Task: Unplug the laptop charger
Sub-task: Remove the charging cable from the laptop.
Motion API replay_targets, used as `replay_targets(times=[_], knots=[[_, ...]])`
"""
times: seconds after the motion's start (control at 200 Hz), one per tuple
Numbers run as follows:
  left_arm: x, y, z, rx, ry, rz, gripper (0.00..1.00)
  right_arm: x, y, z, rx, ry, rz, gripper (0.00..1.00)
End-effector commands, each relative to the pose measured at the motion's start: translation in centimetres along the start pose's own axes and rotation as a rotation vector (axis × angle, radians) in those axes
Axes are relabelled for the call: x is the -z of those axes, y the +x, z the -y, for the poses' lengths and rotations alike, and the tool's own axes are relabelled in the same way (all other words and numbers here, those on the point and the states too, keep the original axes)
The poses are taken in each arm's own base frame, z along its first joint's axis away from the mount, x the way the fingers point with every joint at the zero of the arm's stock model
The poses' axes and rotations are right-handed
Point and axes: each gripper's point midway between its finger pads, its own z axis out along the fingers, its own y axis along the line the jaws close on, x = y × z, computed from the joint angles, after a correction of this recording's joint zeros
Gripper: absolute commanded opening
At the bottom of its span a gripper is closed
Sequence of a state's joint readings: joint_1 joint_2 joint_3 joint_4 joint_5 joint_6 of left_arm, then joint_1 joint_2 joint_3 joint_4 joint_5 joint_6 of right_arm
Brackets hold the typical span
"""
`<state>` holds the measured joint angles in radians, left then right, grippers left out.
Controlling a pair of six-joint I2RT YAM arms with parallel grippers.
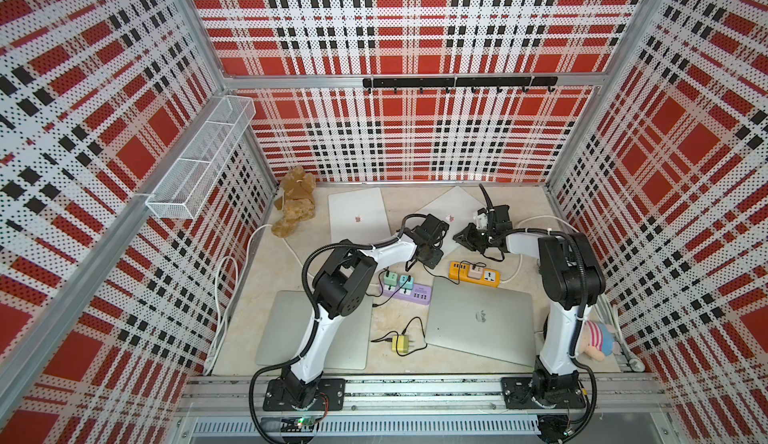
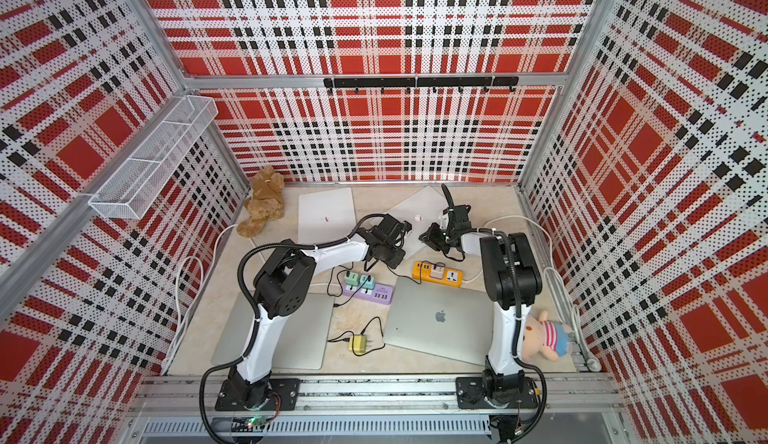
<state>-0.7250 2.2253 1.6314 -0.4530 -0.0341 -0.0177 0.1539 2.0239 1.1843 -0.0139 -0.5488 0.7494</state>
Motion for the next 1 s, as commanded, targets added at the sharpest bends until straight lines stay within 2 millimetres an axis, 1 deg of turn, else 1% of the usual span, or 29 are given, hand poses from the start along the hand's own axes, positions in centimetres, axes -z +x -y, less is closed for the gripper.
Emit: replay_targets(times=[0.0,0.07,0.225,0.521,0.651,0.792,0.872,0.992], knots=[[0.7,2.7,-0.8,0.084,0.02,-0.106,0.03,-0.2,0.7,1.5,-0.017,0.071,-0.014,0.2],[0.7,2.6,-0.8,0.101,0.043,-0.088,0.03,-0.1,0.6,1.5,-0.017,0.071,-0.012,0.2],[1.1,2.6,0.0,0.0,0.012,-0.087,0.03,0.0,0.5,1.3,-0.01,0.074,-0.009,0.2],[1.2,3.6,-0.4,-0.039,-0.028,-0.133,0.03,0.1,0.3,1.3,0.01,0.093,-0.001,0.21],[1.2,3.9,-0.9,0.008,-0.039,-0.142,0.03,0.0,0.3,1.2,0.005,0.089,-0.002,0.21],[1.2,3.8,-1.1,0.092,0.023,-0.136,0.04,0.0,0.3,1.2,0.004,0.087,-0.005,0.21],[1.7,3.4,-1.1,0.042,-0.004,-0.119,0.04,0.0,0.3,1.2,0.008,0.089,-0.004,0.21],[2.0,3.2,-0.6,-0.036,-0.015,-0.113,0.04,0.0,0.3,1.1,0.008,0.087,-0.006,0.21]])
